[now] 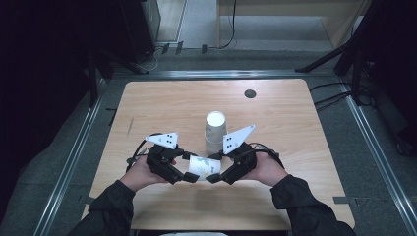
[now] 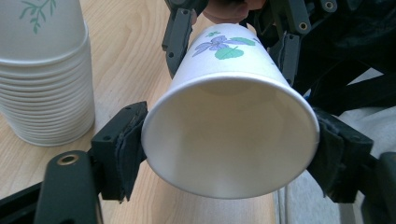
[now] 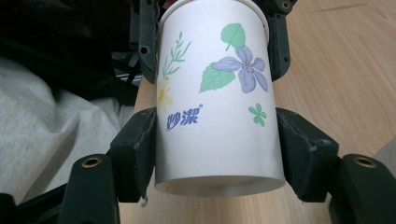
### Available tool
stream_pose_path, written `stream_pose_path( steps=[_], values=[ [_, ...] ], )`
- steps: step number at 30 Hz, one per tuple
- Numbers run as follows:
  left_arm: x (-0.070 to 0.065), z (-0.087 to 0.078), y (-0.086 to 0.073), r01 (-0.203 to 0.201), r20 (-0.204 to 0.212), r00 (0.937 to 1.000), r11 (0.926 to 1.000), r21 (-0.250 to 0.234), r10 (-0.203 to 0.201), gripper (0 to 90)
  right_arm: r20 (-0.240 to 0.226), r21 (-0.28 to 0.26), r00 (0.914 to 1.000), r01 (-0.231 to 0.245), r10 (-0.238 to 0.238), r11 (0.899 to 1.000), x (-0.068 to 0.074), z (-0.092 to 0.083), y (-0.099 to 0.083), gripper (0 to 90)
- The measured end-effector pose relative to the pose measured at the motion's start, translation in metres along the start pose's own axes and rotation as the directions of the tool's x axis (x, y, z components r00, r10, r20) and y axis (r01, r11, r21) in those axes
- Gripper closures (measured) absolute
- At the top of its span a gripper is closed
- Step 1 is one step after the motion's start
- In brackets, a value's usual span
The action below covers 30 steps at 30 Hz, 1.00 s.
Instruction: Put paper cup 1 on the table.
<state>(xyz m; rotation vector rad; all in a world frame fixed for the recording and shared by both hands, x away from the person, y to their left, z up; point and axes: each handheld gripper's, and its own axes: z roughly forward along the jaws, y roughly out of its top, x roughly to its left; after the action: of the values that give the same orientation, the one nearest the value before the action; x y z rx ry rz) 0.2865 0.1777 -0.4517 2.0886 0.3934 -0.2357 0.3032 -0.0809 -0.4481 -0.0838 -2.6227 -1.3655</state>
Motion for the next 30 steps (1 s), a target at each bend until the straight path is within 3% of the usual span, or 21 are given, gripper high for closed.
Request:
stream_pose_path(
  steps=[4,8,12,15,18,20,23,30],
  values=[
    [-0.003,-0.001,0.002,-0.019,-0.011,0.9998,0.9997,0.015,0.019,25.0,-0.002,0.008,1.0,-0.001,0.001,1.0,0.0,0.0,0.001,34.0],
    [-0.006,-0.002,0.006,-0.044,-0.02,0.9988,0.9968,0.067,0.045,25.8,0.006,0.02,0.9998,-0.019,0.018,1.0,0.001,0.001,0.001,26.2],
    [-0.004,-0.002,0.008,-0.05,-0.036,0.9978,0.9916,0.119,0.055,26.2,0.032,0.047,0.9994,-0.016,0.015,0.999,0.002,0.003,-0.001,25.4],
    [-0.002,0.003,0.011,-0.053,-0.069,0.9954,0.9813,0.185,0.067,26.1,0.062,0.079,0.998,-0.009,0.004,0.997,0.002,0.007,-0.005,25.5],
    [-0.002,0.009,0.012,-0.051,-0.074,0.9948,0.972,0.229,0.07,26.1,0.079,0.101,0.9969,-0.008,0.0,0.995,0.002,0.012,-0.008,25.9],
    [0.0,0.015,0.013,-0.049,-0.082,0.9938,0.9595,0.277,0.074,26.1,0.08,0.114,0.9968,-0.009,0.0,0.993,0.001,0.016,-0.01,26.4],
    [0.0,0.023,0.015,-0.039,-0.086,0.9939,0.9475,0.317,0.069,26.0,0.078,0.13,0.9969,-0.009,-0.001,0.991,-0.001,0.02,-0.013,26.5],
    [0.002,0.032,0.019,-0.031,-0.085,0.9942,0.9343,0.355,0.066,25.7,0.08,0.16,0.9967,-0.03,0.017,0.987,-0.002,0.029,-0.021,28.3]
  ],
)
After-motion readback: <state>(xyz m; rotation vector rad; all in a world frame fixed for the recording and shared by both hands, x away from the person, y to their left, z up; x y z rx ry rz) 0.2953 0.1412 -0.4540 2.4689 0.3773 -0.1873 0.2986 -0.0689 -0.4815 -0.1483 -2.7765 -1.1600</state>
